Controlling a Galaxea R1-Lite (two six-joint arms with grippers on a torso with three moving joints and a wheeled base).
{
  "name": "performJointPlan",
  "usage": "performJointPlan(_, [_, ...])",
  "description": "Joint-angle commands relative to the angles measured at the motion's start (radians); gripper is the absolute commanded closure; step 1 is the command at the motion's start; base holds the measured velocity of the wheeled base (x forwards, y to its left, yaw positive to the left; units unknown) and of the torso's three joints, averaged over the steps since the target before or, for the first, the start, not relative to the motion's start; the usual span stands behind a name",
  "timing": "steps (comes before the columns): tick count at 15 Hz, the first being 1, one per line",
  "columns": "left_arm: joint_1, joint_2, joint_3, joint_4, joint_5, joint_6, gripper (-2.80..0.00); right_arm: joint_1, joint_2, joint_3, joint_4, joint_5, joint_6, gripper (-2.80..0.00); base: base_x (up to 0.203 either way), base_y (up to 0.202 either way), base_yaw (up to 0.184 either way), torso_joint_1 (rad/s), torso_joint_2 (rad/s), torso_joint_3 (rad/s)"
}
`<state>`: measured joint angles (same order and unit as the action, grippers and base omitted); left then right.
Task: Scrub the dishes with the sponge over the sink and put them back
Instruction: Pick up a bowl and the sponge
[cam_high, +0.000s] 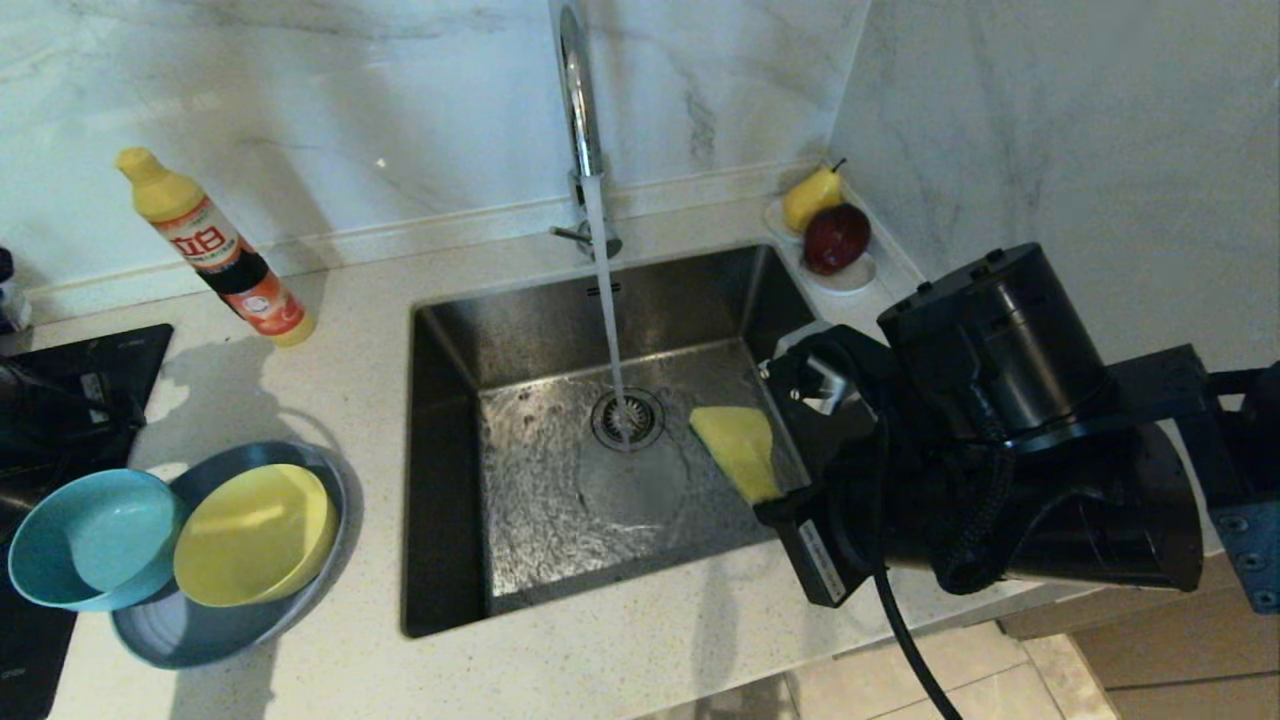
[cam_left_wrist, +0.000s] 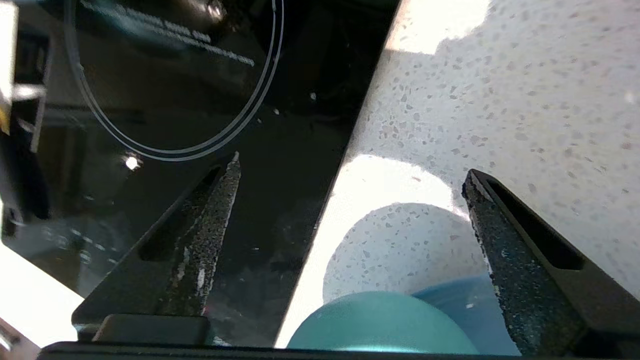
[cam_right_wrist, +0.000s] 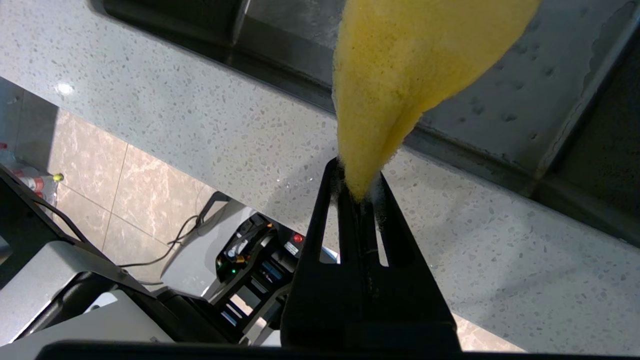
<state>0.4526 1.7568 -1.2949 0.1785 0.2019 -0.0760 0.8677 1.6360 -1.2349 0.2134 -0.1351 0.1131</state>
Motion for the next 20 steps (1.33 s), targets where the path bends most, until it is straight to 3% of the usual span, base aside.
performJointPlan(1, [0.002, 0.027, -0.014, 0.001, 0.002, -0.033, -2.80, 0.001, 0.004, -0.001, 0.001, -0.001, -0.001, 0.00, 0.000, 0.000, 0.000, 0.000, 0.00, 0.000])
performJointPlan(6, [0.002, -0.004, -0.105, 0.013, -0.036, -0.140, -2.80, 0.001, 0.001, 0.000, 0.003, -0.001, 0.000, 0.00, 0.000, 0.000, 0.000, 0.000, 0.00, 0.000])
performJointPlan(9, [-0.001, -0.062, -0.185, 0.179, -0.066, -0.132, -2.80, 0.001, -0.008, 0.000, 0.003, -0.001, -0.003, 0.00, 0.000, 0.000, 0.000, 0.000, 0.00, 0.000])
performJointPlan(12, [0.000, -0.120, -0.281, 0.391, -0.099, -0.048, -2.80, 0.001, -0.014, 0.000, 0.001, -0.001, -0.003, 0.00, 0.000, 0.000, 0.000, 0.000, 0.00, 0.000])
performJointPlan(16, [0.015, -0.181, -0.255, 0.576, -0.095, 0.073, -2.80, 0.001, -0.016, 0.000, 0.001, -0.001, -0.001, 0.00, 0.000, 0.000, 0.000, 0.000, 0.00, 0.000])
performJointPlan(20, [0.071, -0.176, -0.127, 0.595, -0.092, 0.123, -2.80, 0.001, -0.013, 0.000, 0.002, -0.001, -0.003, 0.00, 0.000, 0.000, 0.000, 0.000, 0.00, 0.000])
